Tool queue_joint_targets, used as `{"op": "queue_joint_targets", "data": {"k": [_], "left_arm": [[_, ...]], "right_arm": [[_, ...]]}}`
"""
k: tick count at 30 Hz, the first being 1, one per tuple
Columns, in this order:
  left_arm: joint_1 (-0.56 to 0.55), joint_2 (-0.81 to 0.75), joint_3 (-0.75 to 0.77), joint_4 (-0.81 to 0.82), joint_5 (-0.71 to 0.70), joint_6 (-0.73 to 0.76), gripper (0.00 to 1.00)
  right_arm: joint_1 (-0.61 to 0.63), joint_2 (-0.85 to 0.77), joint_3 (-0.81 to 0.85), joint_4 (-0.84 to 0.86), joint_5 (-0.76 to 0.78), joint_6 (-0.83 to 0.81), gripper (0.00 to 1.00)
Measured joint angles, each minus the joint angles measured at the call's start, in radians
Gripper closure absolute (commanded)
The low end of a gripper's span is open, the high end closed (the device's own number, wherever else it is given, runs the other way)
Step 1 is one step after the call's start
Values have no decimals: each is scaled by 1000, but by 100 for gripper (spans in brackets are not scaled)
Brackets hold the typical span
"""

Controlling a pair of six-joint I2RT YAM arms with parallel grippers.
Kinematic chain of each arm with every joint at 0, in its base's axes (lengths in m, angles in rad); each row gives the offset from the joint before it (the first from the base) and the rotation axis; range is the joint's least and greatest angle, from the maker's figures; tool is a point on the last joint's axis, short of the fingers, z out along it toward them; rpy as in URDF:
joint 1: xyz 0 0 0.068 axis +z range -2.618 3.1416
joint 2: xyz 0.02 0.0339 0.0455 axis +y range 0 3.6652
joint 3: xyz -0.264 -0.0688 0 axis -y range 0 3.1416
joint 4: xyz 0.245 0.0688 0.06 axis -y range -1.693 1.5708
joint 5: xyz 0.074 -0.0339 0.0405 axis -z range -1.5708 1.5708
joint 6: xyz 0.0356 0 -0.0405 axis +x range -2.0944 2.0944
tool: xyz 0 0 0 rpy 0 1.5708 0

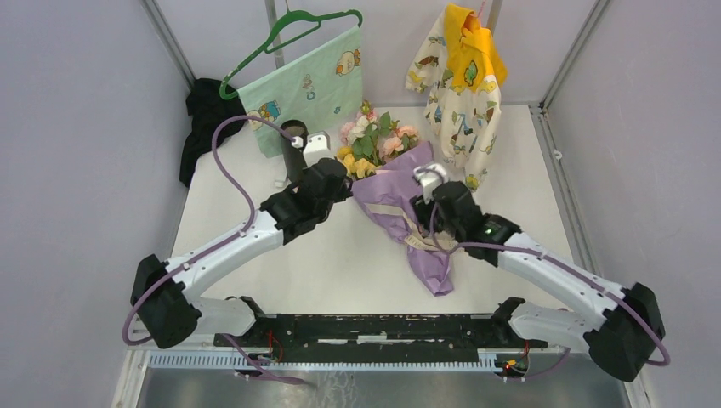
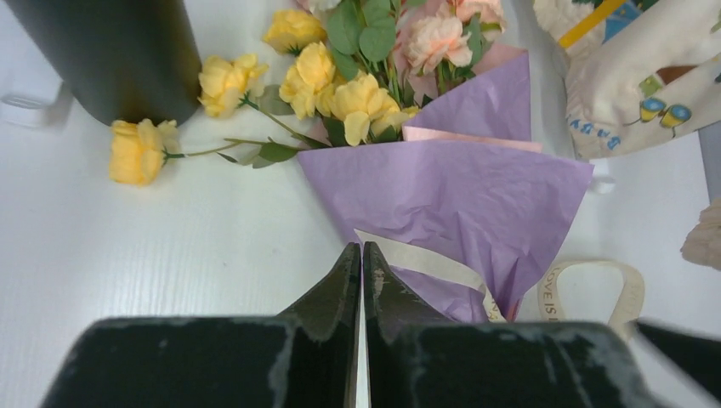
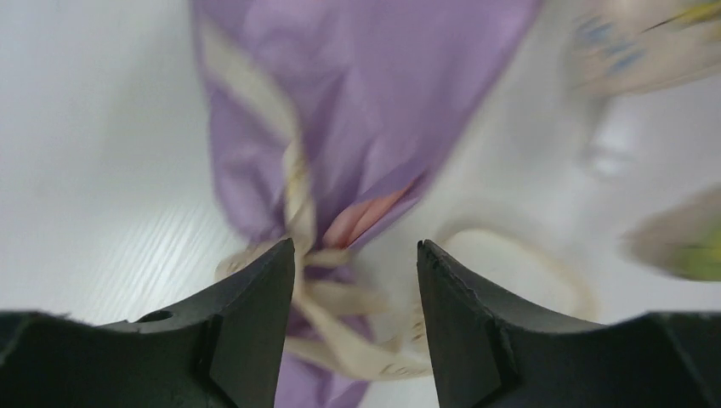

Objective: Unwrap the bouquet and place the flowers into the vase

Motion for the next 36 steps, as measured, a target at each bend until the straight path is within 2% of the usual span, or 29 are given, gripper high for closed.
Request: {"op": "queue_joint_targets", "data": {"k": [4,7,12,15,19,21,23,30,33,36], "left_arm": [[0,-61,-1,-30,-49,0,90],[0,-74,-12,-41,-64,-1,90],[0,-70,-31,-62,-64,-1,90],[0,-63,-31,-63,-64,-1,91],[0,-60,-35,-63,-64,-1,91],[0,-60,-41,-63,-64,-2,91],[0,-60,-50,-64,-64,-2,91],[0,-60,-69,-64,-63,-2,91],[-2,-55,-75,-63,-49,-4,91],[-9,-42,-79,-60,-36,-11,91]], "right_arm": [[90,74,-162,3,-174,27,34],[133,80,-198,10,-250,42,36],[140,92,-224,65,-263,54,82],[140,131,-219,78,-227,45,99],[140,230,-135,58,-142,16,99],[140,276,-55,44,-95,-8,97],[140,317,39,41,-47,-32,89],[134,476,282,74,92,-102,87],[111,574,341,85,159,-113,90],[58,640,381,77,195,-123,100]]}}
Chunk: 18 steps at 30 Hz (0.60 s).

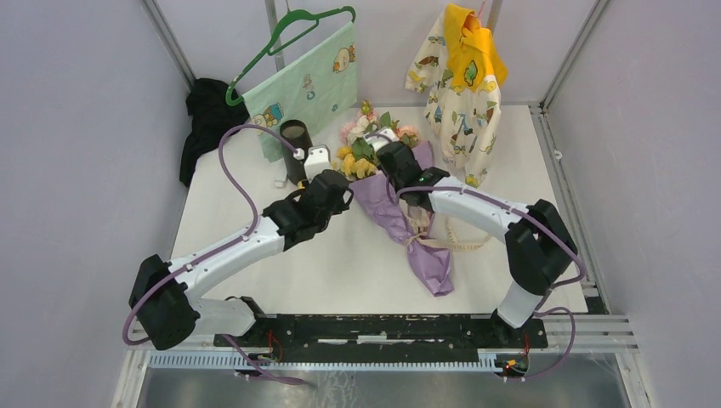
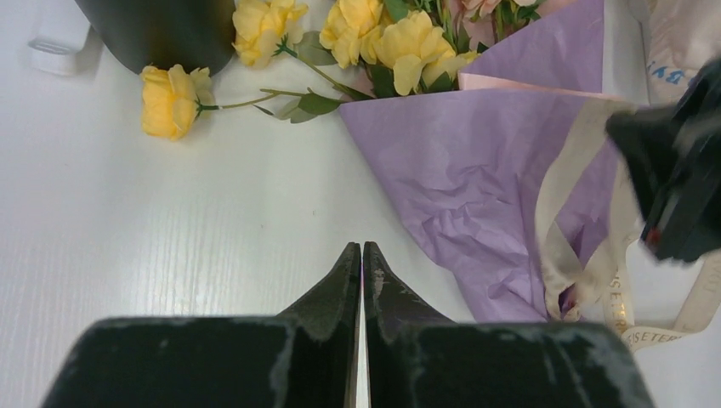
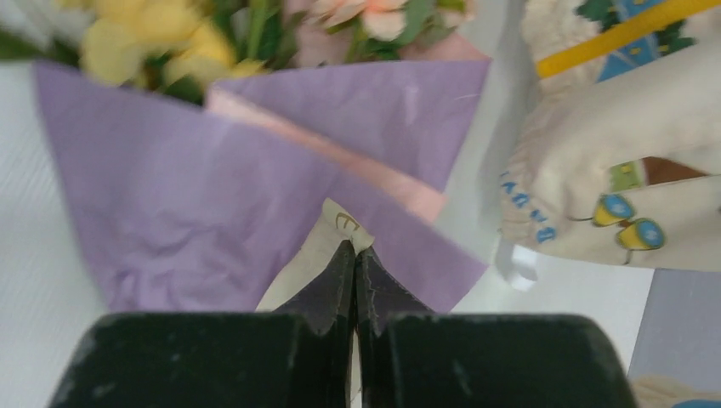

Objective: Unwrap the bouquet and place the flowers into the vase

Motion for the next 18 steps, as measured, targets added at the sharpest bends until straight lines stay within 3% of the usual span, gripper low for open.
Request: {"op": "queue_joint_targets", "data": {"k": [4,5,7,9,14,16,18], "left_arm": [[-8,10,-8,3,6,-4,91],[-8,11,-8,3,9,-5,91],[-8,14,-8,4,10,-6,91],[-8,20,-9,4,11,-6,91],[-9,51,-9,15,39,-6,91],[-14,57,-13,31,62,-5,91],[-23,58,-16,57,101,0,90]], "right_arm": [[-101,52,137,-26,3,-16,97],[-123,57,184,-29,9,-24,90],[-143,61,270,-23,19,-40,65],[-141,61,359,2,26,-72,51],[-123,76,469,24,52,-100,32],[-120,75,441,27,68,-101,23],[-121,63,365,39,80,-94,22]]}}
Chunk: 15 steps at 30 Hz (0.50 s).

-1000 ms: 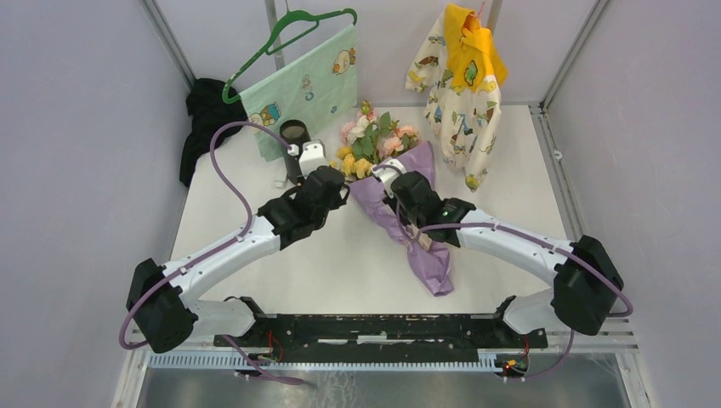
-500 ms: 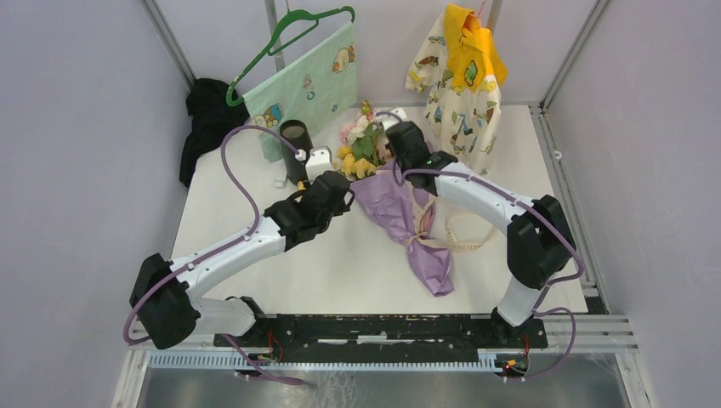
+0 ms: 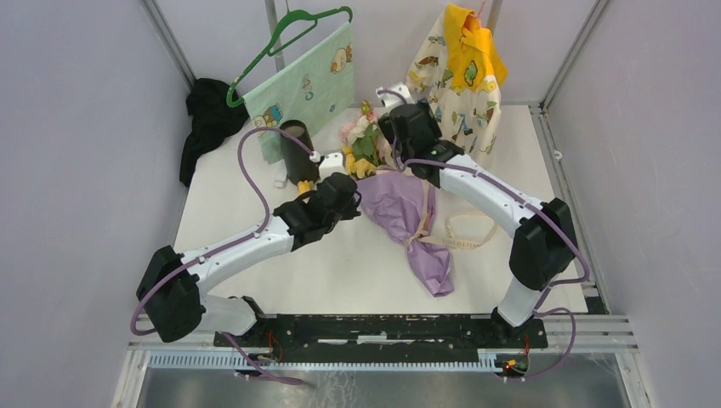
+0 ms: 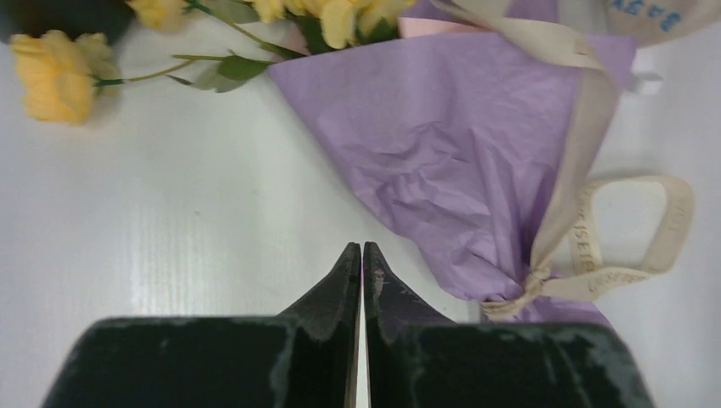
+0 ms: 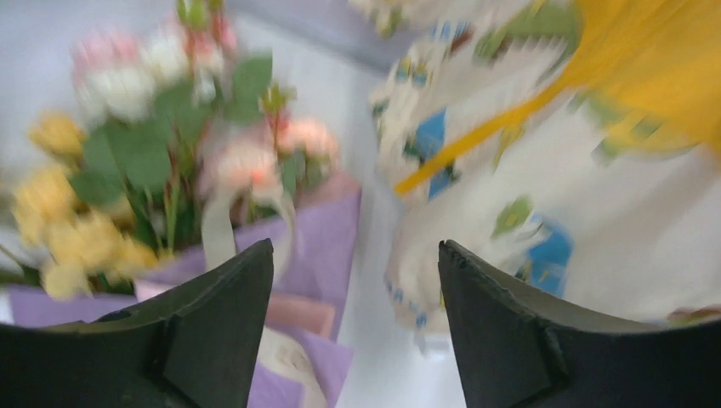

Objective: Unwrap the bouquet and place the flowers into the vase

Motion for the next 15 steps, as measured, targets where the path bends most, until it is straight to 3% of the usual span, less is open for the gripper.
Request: {"op": "queue_joint_targets", "data": {"k": [5,6,11,15], "left_arm": [[-49,34,0,69,97,40,85],[-64,46,0,77,109,53,84],[-155,182,70,94,200,108,79],[-198,309,134,115,270,127,79]], "right_arm": [[-1,-140,-380,-6,-15,50,19],[-1,-149,-393,-10,-15,51,19],[-2,-467,-715,1,-50,139,20],[-2,-658,-849,13,-77,203,20]]}}
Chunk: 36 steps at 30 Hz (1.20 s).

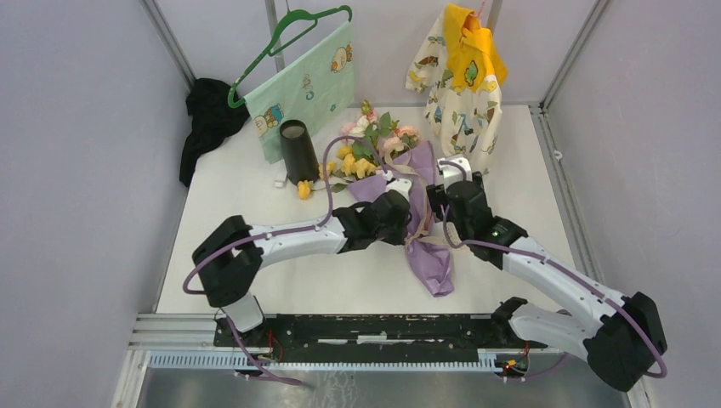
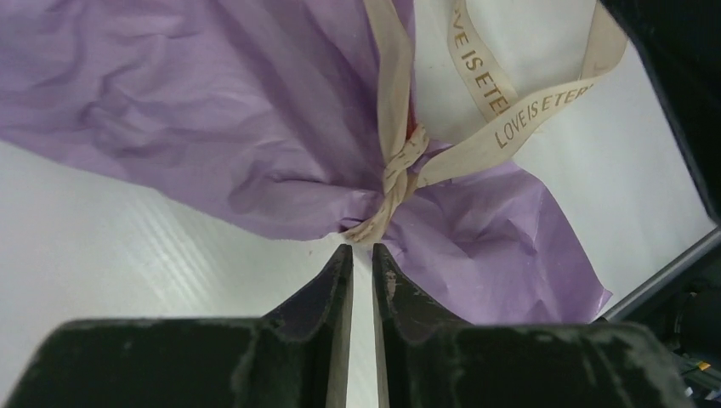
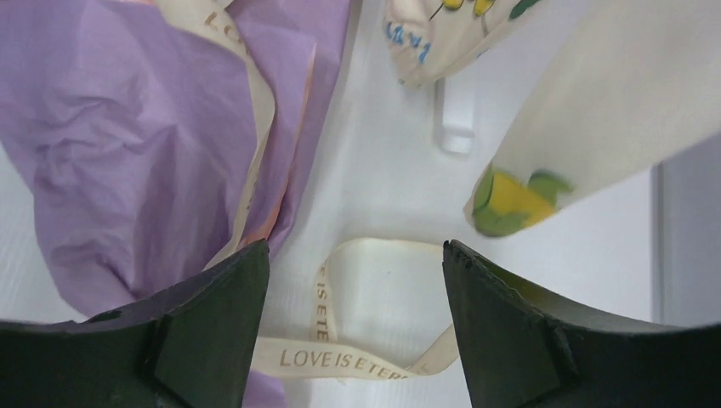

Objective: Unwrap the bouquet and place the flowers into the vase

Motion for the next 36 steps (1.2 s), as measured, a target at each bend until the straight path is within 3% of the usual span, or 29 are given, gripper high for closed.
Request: {"op": "queue_joint_targets", "data": {"k": [4,11,30,33,36], "left_arm": [[-22,104,47,12,35,1,79],[-33,169,63,14,49,2,79],[-34,204,43,46,-44,1,87],[-34,204,37,47,-58,1,87],[-33,204,32,43,-69,0,87]], "right_arm": [[0,-81,-120,26,-55,48,23],[0,-67,-258,50,-165,95,33],[0,93,-276,237,-391,110,49],[0,119,-276,255,-402,109,55],[0,142,-275,277,-401,105,70]]}}
